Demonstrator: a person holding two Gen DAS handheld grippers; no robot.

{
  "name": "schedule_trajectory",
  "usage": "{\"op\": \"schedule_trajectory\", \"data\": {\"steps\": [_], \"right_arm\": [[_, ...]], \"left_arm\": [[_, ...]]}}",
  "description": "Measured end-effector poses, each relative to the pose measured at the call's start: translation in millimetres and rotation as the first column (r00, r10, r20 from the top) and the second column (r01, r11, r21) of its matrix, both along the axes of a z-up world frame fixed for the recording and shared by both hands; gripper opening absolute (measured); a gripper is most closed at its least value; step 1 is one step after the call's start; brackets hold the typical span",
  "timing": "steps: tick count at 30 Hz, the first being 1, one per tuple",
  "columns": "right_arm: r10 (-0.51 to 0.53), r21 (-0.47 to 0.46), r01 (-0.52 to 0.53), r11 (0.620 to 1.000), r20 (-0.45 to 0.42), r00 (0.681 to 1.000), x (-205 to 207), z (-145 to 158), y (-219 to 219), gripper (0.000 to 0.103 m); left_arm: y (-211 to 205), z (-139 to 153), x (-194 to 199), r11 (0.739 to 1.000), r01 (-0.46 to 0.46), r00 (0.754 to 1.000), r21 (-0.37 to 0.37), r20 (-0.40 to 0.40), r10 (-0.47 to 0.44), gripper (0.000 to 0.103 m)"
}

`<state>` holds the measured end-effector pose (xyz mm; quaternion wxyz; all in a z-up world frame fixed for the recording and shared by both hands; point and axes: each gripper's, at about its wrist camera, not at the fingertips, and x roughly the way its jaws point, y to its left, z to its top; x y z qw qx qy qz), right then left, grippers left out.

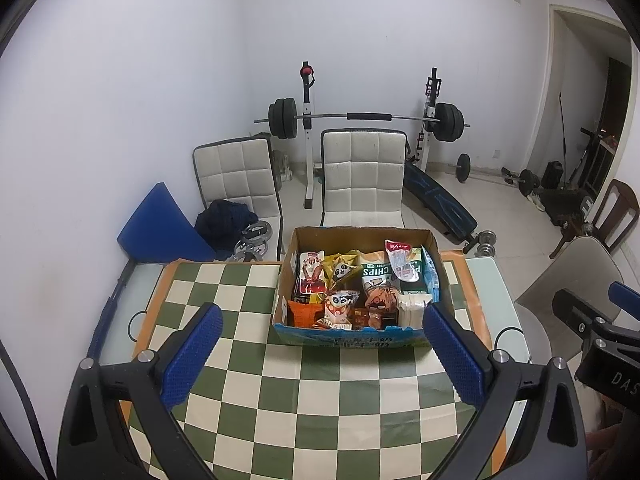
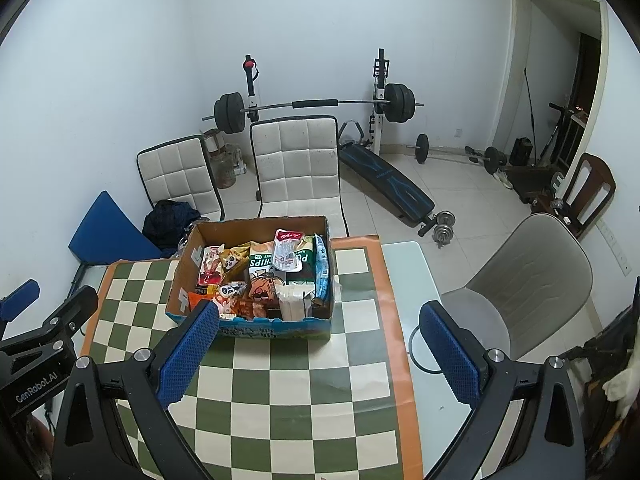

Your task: Organize snacks

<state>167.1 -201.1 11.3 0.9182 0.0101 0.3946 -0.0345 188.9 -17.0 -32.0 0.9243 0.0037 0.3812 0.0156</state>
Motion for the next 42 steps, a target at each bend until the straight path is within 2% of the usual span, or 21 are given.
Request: {"op": "schedule_trajectory", "data": {"steps": [42], "right_arm": [[-0.003, 0.006, 0.003, 1.000, -0.017, 1.000, -10, -9, -3, 0.102]], "left_arm": [[0, -8, -6, 1.000, 0.000, 1.000, 0.000, -0.001, 0.000, 0.103]]}}
